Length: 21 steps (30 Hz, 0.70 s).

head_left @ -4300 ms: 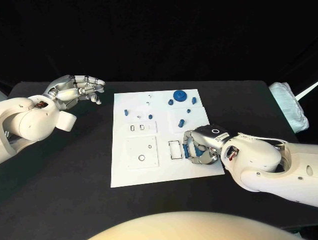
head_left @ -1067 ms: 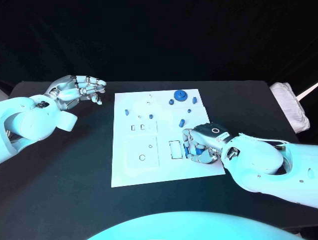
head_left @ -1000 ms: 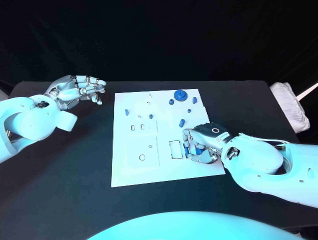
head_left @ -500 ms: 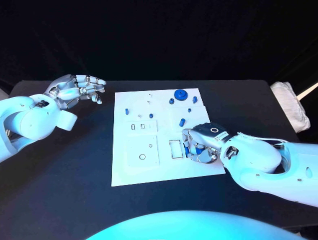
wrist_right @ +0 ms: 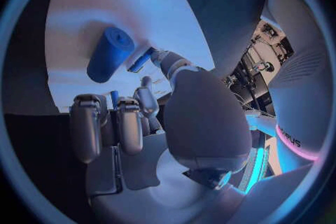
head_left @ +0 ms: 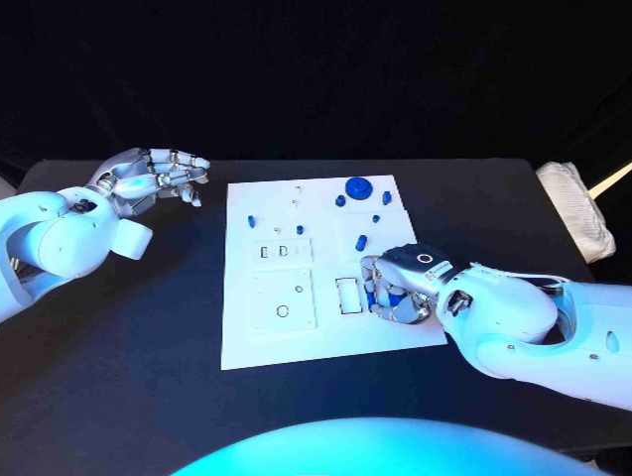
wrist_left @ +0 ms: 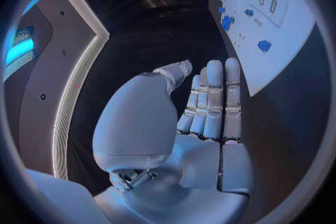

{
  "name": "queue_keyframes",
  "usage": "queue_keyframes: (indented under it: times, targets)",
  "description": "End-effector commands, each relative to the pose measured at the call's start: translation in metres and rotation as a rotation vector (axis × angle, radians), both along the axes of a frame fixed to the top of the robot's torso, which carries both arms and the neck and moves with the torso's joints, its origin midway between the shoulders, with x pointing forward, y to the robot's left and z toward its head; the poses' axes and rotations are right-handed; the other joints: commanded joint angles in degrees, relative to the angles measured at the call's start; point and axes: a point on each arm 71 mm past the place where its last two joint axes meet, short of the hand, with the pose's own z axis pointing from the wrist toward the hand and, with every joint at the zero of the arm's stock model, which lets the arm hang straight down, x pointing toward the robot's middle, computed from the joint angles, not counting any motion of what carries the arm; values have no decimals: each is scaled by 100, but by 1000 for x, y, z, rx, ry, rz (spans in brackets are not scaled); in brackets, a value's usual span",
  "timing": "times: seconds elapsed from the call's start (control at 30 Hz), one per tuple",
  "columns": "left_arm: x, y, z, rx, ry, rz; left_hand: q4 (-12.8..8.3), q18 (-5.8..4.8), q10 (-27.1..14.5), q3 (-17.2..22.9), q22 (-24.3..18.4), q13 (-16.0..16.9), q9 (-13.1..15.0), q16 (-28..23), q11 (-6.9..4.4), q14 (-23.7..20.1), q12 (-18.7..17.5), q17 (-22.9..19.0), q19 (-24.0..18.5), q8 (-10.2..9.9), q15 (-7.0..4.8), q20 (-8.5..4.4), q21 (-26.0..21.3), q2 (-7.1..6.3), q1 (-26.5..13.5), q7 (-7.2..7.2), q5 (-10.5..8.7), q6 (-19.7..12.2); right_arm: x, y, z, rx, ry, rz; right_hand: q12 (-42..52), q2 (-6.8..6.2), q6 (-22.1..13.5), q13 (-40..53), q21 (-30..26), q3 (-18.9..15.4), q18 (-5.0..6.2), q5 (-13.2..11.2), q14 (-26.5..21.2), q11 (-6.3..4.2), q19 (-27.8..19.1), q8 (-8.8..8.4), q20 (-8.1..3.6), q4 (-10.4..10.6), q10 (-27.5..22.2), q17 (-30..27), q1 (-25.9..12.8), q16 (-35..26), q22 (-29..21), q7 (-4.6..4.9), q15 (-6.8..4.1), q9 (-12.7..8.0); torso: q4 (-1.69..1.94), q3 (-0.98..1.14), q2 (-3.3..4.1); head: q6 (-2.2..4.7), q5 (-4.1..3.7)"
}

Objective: Assemble the parts on the task board

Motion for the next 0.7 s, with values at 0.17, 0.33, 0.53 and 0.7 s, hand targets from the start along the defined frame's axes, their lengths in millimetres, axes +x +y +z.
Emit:
queue_keyframes:
  times: [0.17, 0.33, 0.53, 0.7]
  targets:
    - [0, -2, 1, -5, -3, -17, -23, 77, -47, -23, -2, -14, -14, 22, -1, -33, 22, -11, 1, 25, 13, 36, -35, 4, -63, 187, -15, -42, -2, 1, -1, -19, 4, 13, 24, -2, -9, 1, 9, 32, -14, -18, 550, -2, 442, 19, -20, -6, 42, 1412, -14, 32, 1354, -46, -38, 8, -5, 4, -1, -2, 14]
    - [0, -2, 1, -5, -3, -18, -23, 77, -47, -23, -2, -14, -14, 22, -1, -33, 22, -11, 1, 25, 13, 36, -35, 4, -63, 187, -15, -42, -3, 0, -1, -18, 4, 14, 24, -2, -9, 1, 9, 32, -14, -18, 550, -2, 442, 19, -20, -6, 42, 1412, -14, 32, 1354, -46, -38, 8, -3, 2, -1, 4, 9]
    - [0, -2, 1, -5, -3, -17, -23, 77, -47, -23, -2, -14, -14, 22, -1, -33, 22, -11, 1, 25, 13, 36, -35, 4, -63, 187, -15, -42, -3, 0, 0, -18, 5, 15, 24, -2, -9, 1, 9, 32, -14, -18, 550, -2, 442, 19, -20, -6, 42, 1412, -14, 32, 1354, -46, -38, 8, 2, 2, -2, -1, 3]
    - [0, -2, 1, -5, -3, -18, -23, 77, -47, -23, -2, -14, -14, 22, -1, -33, 22, -11, 1, 25, 13, 36, -35, 4, -63, 187, -15, -42, -3, 0, -1, -22, 8, 16, 22, -2, -8, -2, 3, 38, -13, -42, 546, -5, 440, 26, -24, -10, 42, 1399, -23, 21, 1353, -49, -41, 11, 1, -1, -1, -2, 1]
